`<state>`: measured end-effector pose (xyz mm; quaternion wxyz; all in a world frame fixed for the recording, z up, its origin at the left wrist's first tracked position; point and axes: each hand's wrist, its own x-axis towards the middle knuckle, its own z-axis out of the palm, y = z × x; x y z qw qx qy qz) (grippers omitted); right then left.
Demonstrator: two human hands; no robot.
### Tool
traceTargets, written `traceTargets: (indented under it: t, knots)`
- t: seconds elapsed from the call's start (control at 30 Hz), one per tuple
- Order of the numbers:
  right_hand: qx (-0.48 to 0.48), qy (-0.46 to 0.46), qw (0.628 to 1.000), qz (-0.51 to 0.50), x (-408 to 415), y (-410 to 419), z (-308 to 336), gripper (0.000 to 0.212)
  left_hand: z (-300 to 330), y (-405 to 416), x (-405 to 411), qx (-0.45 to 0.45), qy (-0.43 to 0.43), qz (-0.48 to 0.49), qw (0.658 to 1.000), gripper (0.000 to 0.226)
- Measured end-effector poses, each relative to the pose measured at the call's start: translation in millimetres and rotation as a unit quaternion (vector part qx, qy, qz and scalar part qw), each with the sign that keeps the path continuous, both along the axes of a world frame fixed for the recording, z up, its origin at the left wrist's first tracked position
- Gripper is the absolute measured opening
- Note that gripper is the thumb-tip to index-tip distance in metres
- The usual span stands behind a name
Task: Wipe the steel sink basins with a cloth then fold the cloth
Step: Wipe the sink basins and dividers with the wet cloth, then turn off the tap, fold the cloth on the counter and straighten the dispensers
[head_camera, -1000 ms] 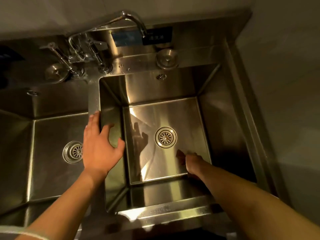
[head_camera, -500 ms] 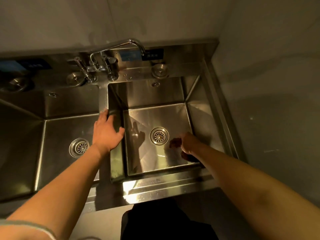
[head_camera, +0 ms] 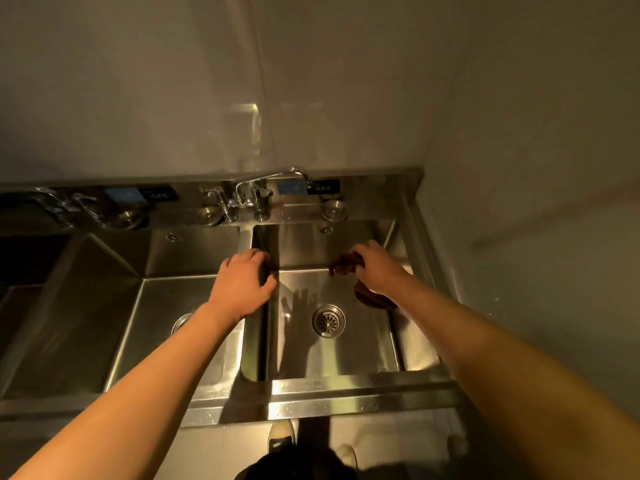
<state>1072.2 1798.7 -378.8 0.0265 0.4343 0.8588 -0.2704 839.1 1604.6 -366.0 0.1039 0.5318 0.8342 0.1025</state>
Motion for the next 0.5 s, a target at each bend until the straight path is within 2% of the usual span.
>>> traceTargets:
  t: [0.2, 0.5]
  knots:
    - [0.083, 0.065, 0.993, 0.051, -26.0, 4.3, 71.4, 0.047, 77.0, 1.4, -9.7, 0.054, 0.079, -0.002, 0.995, 0.060]
    - [0.179, 0.141, 0.964, 0.139, -61.3, -27.5, 154.5, 0.046, 146.9, -22.3, -8.5, 0.119, 0.130, 0.009, 0.984, 0.067]
